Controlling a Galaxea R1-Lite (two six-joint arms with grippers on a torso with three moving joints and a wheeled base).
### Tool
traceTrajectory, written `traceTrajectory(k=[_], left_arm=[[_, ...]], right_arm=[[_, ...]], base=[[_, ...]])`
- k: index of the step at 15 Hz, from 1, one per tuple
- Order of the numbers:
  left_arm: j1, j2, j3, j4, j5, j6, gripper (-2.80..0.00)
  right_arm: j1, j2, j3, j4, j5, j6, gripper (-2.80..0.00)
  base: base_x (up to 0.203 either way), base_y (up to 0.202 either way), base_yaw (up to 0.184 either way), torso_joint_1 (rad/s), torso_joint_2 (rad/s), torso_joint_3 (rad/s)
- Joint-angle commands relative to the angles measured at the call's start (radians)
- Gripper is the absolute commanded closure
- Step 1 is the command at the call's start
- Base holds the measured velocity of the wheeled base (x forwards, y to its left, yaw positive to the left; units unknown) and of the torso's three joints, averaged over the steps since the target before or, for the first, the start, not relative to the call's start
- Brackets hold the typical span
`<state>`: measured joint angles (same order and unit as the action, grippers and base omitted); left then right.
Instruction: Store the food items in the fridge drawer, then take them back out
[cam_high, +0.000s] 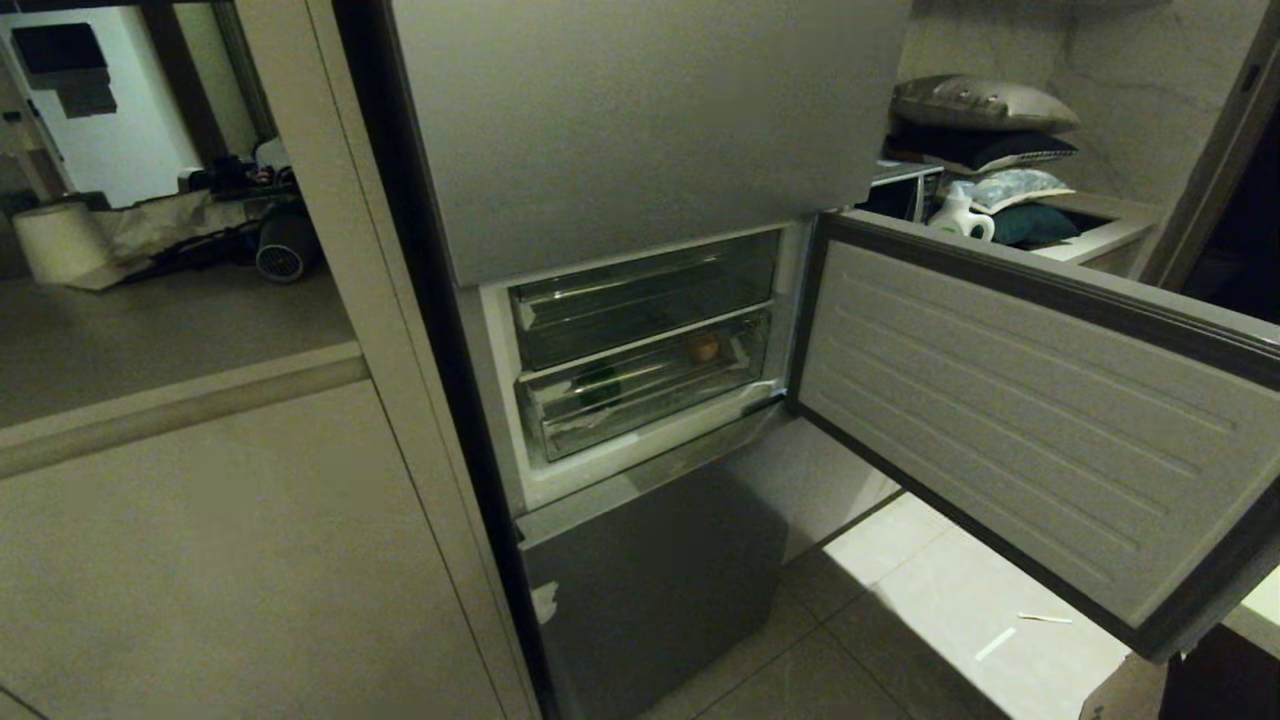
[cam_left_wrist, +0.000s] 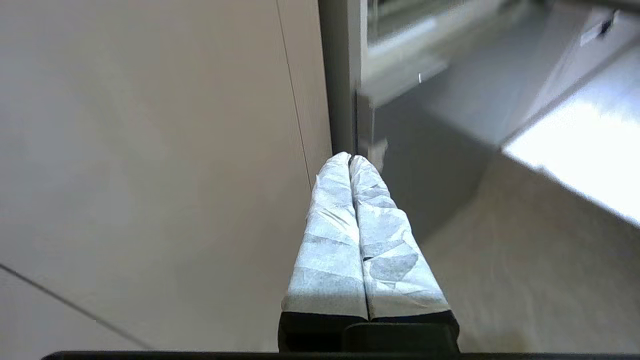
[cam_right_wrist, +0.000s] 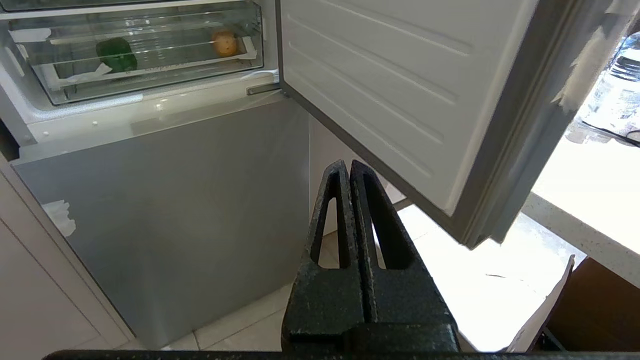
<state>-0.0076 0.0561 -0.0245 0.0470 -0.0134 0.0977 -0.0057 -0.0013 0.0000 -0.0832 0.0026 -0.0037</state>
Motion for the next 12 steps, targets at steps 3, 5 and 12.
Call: traceTrajectory(k=[3,5,12], left_arm=[[0.006,-0.053,0.006,0.000,0.001,-0.012,0.00],[0.006,-0.053,0.006,-0.001,0.001,-0.015,0.00],[0.006,-0.053,0.006,-0.001,0.001,-0.015,0.00]], right_arm=[[0.000,0.001,0.031,-0.001,0.000,-0.001,0.00],[0.000,0.000,0.031,-0.001,-0.001,-0.001,0.00],[0.000,0.000,0.031,-0.003,-0.006,-0.001,0.00]], base=[[0.000,0.000,0.000,0.000,0.00,0.000],[0.000,0.000,0.000,0.000,0.00,0.000],[0.000,-0.004,0.056,0.003,0.00,0.000]])
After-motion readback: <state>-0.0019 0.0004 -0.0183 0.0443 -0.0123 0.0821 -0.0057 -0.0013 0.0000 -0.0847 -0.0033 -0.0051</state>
